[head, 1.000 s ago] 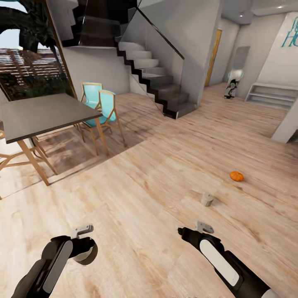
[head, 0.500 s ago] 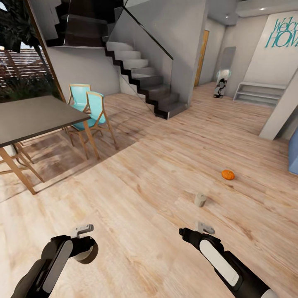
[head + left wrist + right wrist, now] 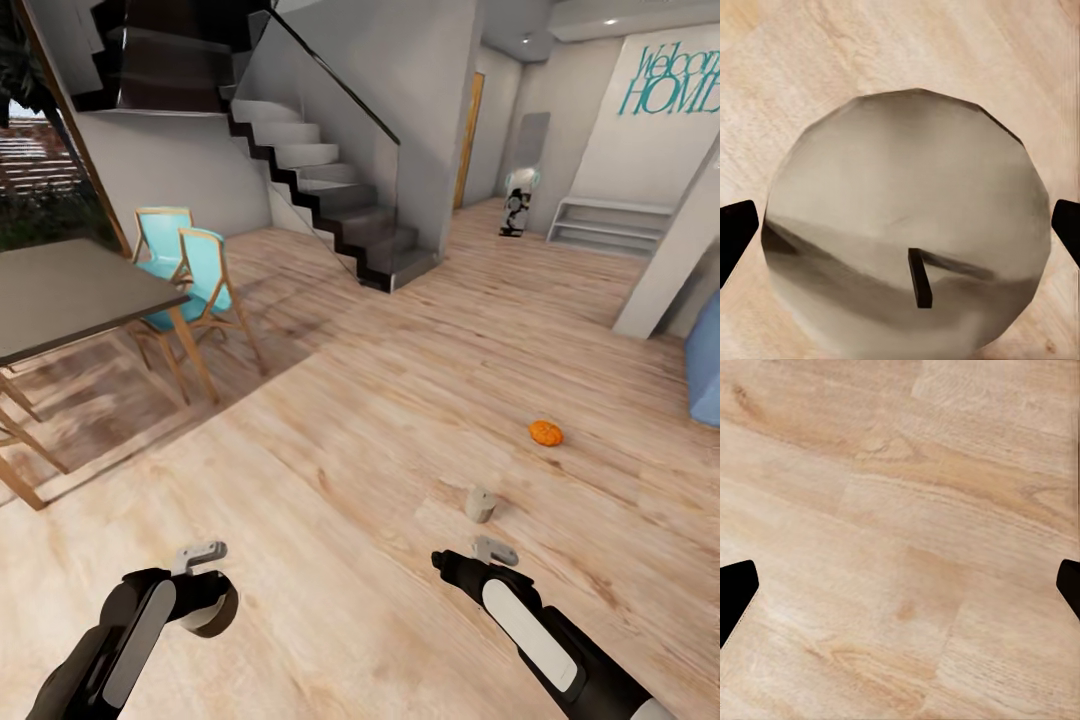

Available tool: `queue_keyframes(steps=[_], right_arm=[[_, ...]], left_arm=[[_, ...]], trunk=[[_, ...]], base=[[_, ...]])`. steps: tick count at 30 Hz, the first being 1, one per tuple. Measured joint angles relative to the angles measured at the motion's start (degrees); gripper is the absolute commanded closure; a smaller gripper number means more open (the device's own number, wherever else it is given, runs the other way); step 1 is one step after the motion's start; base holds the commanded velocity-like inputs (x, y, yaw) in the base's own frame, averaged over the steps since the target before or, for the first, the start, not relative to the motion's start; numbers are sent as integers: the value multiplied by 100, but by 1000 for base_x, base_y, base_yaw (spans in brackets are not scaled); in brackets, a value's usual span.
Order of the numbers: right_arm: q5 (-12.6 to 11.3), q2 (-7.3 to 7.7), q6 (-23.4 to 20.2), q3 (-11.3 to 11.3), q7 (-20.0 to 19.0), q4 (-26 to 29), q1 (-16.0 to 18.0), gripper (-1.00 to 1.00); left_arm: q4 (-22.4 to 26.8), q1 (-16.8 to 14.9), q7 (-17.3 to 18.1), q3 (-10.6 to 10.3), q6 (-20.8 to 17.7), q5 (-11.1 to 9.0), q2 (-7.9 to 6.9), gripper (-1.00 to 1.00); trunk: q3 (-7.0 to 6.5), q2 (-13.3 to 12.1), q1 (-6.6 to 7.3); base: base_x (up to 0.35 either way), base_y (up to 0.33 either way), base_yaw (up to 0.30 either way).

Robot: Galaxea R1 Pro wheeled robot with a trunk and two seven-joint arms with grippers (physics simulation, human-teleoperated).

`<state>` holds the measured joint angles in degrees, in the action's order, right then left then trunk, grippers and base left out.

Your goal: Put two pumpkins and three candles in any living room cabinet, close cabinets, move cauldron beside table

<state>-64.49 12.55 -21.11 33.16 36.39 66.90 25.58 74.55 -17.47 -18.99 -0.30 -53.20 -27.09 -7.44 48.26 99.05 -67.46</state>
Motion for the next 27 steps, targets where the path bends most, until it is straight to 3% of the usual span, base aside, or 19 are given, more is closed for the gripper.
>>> queue_keyframes(steps=[4,17,27], right_arm=[[0,4,2,0,8,0,0,-100],[0,3,18,5,-24,-1,1,-100],[8,5,54,7,-26,0,0,-100]], left_arm=[[1,0,0,0,-1,0,0,100],[4,1,0,-1,-3,9,-1,100],[17,0,17,-2,1,-3,0,100]], trunk=[[0,0,0],[-1,0,0],[-60,0,-3]], base=[[336,117,-256],[334,116,-63],[58,10,-213]])
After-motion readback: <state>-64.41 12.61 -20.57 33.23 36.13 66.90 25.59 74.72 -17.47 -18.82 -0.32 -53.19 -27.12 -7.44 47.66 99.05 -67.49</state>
